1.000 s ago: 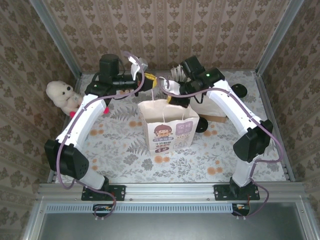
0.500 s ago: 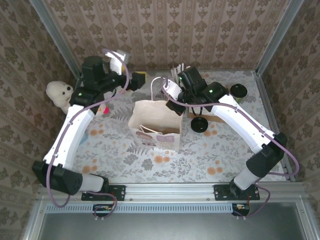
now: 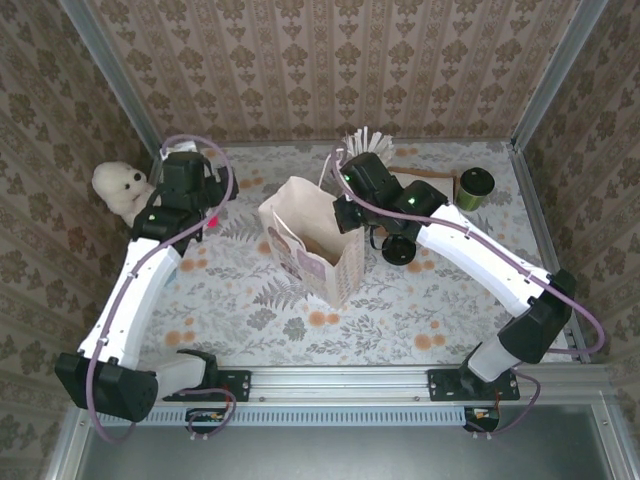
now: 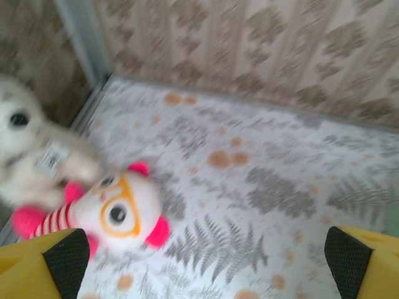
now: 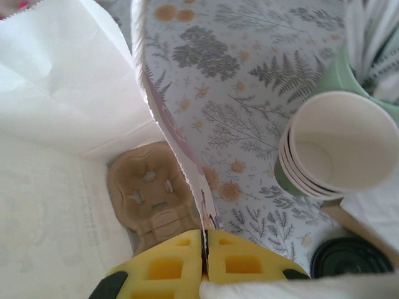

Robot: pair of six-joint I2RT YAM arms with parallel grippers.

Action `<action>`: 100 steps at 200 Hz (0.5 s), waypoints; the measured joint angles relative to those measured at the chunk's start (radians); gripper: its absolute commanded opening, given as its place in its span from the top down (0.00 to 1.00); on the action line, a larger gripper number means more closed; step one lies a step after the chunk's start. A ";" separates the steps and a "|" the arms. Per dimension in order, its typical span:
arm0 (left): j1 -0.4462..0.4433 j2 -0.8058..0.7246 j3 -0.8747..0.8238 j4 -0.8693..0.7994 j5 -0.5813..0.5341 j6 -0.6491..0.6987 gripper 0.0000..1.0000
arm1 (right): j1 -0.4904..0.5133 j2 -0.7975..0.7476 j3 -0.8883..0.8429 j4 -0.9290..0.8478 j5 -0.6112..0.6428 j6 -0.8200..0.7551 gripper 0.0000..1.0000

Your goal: Pack the takeout coffee

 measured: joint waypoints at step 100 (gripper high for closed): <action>-0.028 -0.018 -0.236 -0.120 0.014 -0.361 0.00 | 0.016 -0.004 -0.016 0.021 0.092 0.187 0.93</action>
